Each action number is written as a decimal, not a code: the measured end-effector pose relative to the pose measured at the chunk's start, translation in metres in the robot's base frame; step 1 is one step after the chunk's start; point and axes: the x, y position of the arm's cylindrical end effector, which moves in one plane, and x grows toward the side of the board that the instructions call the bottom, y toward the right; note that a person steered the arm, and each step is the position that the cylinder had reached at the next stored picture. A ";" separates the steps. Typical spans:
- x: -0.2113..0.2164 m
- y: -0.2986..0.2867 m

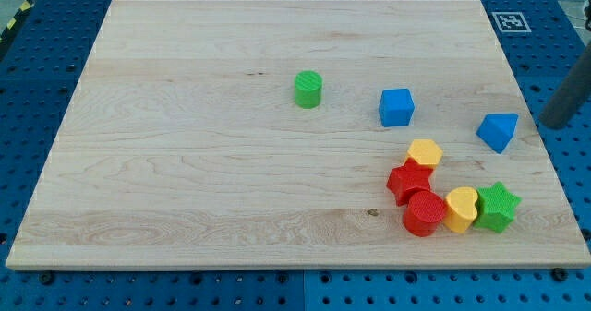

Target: Point your arm at the bottom right corner of the board

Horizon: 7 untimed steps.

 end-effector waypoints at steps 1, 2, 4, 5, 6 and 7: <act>0.022 0.008; 0.043 0.016; 0.098 0.016; 0.103 0.015; 0.103 0.015; 0.107 0.015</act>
